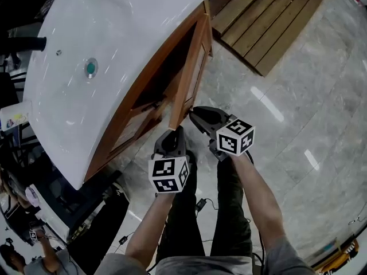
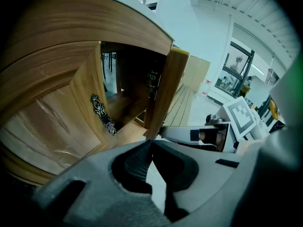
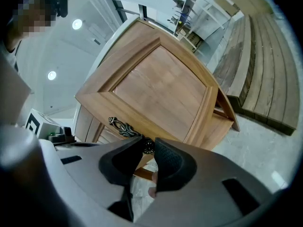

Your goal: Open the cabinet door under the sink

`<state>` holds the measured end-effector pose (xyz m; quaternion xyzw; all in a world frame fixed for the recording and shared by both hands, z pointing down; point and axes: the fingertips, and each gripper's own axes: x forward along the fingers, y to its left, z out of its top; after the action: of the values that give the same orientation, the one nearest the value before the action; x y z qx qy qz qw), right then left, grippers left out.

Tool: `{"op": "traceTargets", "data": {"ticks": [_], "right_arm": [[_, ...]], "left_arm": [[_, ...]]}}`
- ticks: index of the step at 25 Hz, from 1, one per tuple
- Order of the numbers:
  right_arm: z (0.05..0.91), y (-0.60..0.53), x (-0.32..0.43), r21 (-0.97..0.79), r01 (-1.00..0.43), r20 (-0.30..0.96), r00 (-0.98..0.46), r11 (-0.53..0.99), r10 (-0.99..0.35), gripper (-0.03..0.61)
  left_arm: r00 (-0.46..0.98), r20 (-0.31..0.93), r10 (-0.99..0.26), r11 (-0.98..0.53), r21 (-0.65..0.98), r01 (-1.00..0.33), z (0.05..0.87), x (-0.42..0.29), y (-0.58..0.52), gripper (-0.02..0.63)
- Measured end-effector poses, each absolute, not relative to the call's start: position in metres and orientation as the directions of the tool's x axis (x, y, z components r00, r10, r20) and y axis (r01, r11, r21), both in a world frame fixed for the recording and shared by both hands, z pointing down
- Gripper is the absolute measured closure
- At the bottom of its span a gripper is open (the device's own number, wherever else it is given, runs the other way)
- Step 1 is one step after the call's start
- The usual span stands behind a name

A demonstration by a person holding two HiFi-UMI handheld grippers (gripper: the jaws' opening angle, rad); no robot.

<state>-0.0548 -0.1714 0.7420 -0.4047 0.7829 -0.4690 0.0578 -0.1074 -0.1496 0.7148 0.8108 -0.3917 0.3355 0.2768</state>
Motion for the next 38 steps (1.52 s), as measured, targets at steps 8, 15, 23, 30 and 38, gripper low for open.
{"op": "traceTargets", "data": {"ticks": [8, 15, 23, 30, 38], "right_arm": [[0.741, -0.157, -0.037, -0.785, -0.549, 0.293, -0.738, 0.288, -0.608, 0.497], [0.740, -0.146, -0.019, -0.777, -0.535, 0.307, -0.783, 0.332, -0.541, 0.499], [0.738, -0.132, 0.011, -0.772, -0.543, 0.321, -0.781, 0.329, -0.536, 0.506], [0.737, -0.119, 0.054, -0.753, -0.576, 0.348, -0.760, 0.319, -0.549, 0.515], [0.735, -0.117, 0.110, -0.727, -0.640, 0.382, -0.677, 0.248, -0.630, 0.526]], "left_arm": [[0.445, 0.757, -0.479, -0.480, 0.199, -0.855, 0.713, -0.087, -0.137, 0.606], [0.455, 0.768, -0.451, -0.497, 0.207, -0.843, 0.721, -0.070, -0.124, 0.606], [0.486, 0.762, -0.429, -0.511, 0.239, -0.826, 0.726, -0.048, -0.119, 0.606], [0.524, 0.753, -0.398, -0.534, 0.275, -0.800, 0.729, -0.021, -0.107, 0.606], [0.575, 0.732, -0.364, -0.569, 0.314, -0.760, 0.727, 0.012, -0.101, 0.606]]}}
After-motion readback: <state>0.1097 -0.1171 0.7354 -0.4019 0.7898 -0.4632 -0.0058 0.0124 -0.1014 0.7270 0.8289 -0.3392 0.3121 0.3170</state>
